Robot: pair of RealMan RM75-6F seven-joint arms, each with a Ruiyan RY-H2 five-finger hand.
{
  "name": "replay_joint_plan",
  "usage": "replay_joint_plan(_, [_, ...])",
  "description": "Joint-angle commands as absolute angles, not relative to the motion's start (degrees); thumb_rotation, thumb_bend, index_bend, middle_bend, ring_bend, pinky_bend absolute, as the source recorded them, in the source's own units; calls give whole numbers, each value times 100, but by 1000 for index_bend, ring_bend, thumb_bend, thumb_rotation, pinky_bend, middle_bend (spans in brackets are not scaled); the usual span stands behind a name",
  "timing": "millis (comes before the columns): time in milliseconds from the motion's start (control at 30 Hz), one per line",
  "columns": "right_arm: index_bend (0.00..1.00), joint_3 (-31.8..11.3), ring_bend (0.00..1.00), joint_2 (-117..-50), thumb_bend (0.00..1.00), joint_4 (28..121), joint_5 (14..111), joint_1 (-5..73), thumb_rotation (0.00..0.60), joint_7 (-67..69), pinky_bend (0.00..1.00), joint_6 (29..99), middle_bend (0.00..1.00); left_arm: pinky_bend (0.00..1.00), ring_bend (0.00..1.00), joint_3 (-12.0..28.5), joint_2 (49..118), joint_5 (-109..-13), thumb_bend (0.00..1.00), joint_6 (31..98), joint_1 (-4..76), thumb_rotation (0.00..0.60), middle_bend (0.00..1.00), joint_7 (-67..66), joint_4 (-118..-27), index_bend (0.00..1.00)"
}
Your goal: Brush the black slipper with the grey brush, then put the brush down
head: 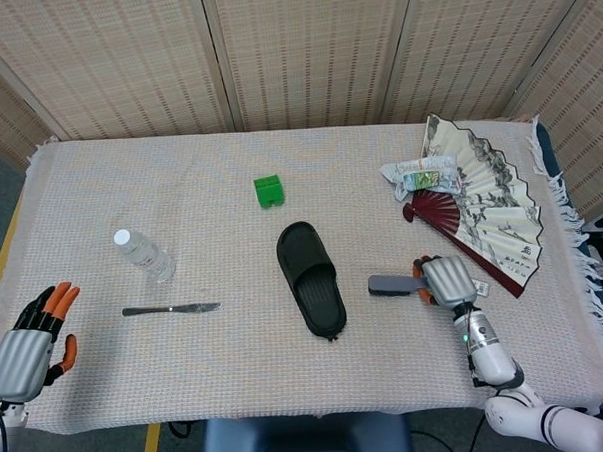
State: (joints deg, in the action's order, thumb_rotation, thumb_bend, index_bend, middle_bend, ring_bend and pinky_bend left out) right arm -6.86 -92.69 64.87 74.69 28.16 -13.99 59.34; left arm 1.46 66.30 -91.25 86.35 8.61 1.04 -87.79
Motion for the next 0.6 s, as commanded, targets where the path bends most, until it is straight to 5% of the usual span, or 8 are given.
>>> replay_joint_plan(33, [830,-655,588,-9288,798,6476,7561,2816,600,-1328,854,6005,538,148,0,141,6628,-9129,651,8645,854,600,0,104,-8775,0])
replay_joint_plan(300, [872,-640,629,-9348,819,6438,7612,2797,600,-1290,989,6101,581,148,0,130,6622,-9151,707,8664,842,600,0,93,-8794,0])
replay_joint_plan(600, [848,-780,631,-9373,819,6431,7823,2685,600,-1433,994,6836,581,148,0,132,6621,-9142,711,8658,840,600,0,94,-8790,0])
